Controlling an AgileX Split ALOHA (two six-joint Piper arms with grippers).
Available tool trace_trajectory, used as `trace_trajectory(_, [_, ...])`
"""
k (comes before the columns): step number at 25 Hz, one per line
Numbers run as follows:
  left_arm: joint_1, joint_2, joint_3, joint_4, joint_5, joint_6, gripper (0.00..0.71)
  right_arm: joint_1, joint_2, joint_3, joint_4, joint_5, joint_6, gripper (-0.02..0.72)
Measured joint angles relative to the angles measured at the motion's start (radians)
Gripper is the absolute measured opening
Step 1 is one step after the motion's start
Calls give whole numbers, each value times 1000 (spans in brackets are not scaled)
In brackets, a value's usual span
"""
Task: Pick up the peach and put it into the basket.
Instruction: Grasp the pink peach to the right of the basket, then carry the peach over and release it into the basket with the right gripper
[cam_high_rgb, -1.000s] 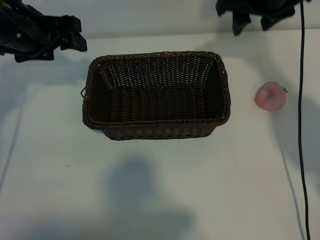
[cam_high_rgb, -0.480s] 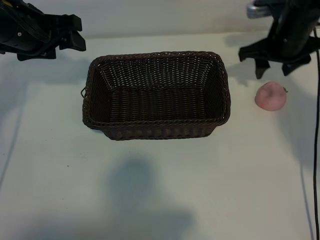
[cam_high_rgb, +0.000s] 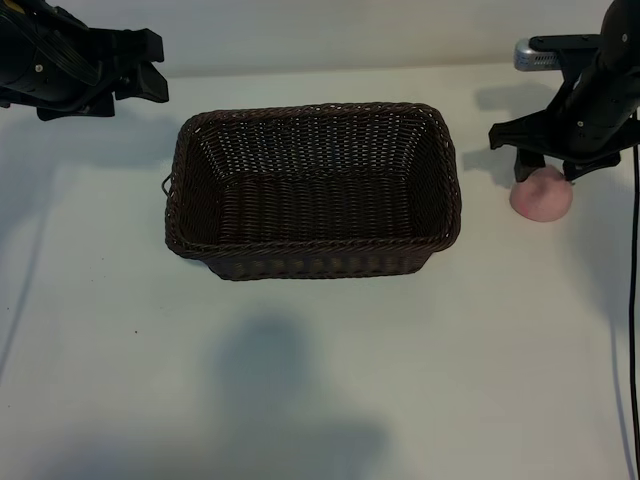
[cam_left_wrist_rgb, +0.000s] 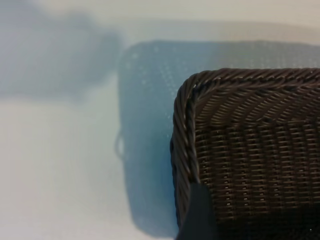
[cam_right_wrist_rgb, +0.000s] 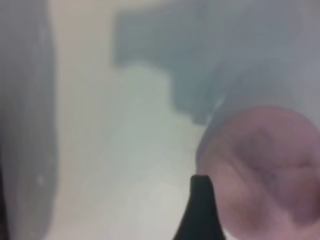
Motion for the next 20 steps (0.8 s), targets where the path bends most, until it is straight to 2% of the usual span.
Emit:
trace_trajectory(4, [0, 0, 0, 0, 0, 0, 552, -5, 24, 1, -16, -2, 11, 403])
trace_trajectory(7, [0, 0, 0, 0, 0, 0, 552, -5, 45, 1, -48, 6, 29, 262])
trace_trajectory(10, [0, 0, 0, 0, 0, 0, 552, -5, 47, 1, -60, 14, 30, 90])
trace_trajectory(12, [0, 0, 0, 0, 0, 0, 552, -5, 37, 1, -64, 26, 30, 50])
trace_trajectory(16, [0, 0, 0, 0, 0, 0, 552, -5, -17, 1, -66, 70, 30, 41])
trace_trajectory(20, [0, 0, 0, 0, 0, 0, 552, -5, -103, -35, -66, 168, 28, 40])
